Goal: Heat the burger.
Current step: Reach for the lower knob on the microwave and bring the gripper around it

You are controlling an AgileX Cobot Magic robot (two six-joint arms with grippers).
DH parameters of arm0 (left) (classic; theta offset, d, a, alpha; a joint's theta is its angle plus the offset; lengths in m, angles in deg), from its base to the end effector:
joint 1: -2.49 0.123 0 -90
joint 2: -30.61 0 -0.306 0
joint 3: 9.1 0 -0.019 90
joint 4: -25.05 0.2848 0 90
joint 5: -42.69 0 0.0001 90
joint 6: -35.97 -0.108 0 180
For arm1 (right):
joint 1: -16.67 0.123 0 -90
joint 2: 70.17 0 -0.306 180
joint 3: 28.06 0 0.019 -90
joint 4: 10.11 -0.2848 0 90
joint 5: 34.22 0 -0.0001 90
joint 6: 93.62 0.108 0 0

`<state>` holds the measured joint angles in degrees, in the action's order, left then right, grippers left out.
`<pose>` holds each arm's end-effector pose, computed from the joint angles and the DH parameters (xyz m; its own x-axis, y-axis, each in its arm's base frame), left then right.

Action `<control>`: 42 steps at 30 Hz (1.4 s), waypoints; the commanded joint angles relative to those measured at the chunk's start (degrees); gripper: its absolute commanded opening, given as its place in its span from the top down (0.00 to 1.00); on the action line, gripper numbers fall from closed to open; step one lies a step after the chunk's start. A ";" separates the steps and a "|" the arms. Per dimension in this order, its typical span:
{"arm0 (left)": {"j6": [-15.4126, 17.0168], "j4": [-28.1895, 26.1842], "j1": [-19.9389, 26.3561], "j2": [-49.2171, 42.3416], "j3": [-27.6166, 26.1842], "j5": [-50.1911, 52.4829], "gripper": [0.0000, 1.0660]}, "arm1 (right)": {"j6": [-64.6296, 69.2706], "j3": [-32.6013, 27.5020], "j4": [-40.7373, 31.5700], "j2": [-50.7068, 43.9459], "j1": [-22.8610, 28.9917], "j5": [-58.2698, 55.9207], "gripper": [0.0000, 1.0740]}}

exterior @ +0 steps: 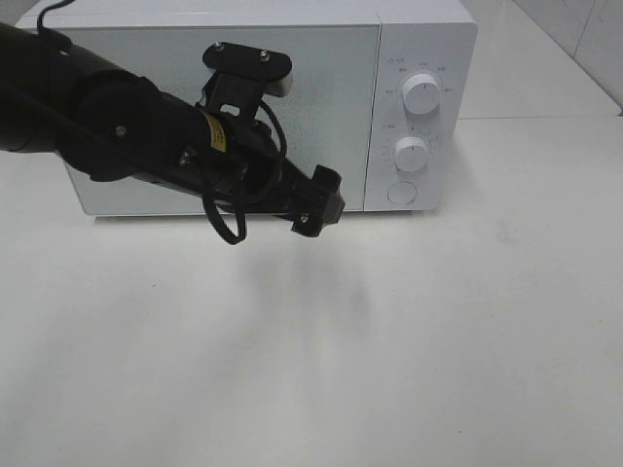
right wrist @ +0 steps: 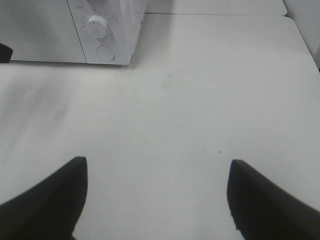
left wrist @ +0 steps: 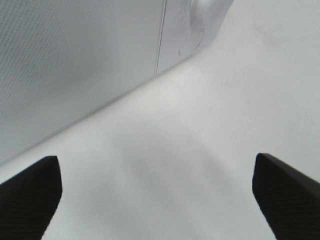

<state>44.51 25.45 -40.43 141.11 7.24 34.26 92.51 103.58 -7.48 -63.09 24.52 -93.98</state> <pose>0.3094 -0.2876 0.1773 -0.6114 0.3751 -0.6968 0.5999 0.7939 -0.0990 0.0181 -0.0018 0.2919 -0.4284 0.0254 -0.9033 -0.0653 0.9961 0.0590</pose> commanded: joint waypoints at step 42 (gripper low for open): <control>-8.54 -0.80 38.62 -32.54 12.78 -58.96 0.08 | 0.00 -0.06 -0.11 -1.55 -0.40 0.46 0.30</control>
<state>36.72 25.05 -1.98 110.28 17.78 -24.98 92.51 103.58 -7.48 -63.09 24.52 -93.98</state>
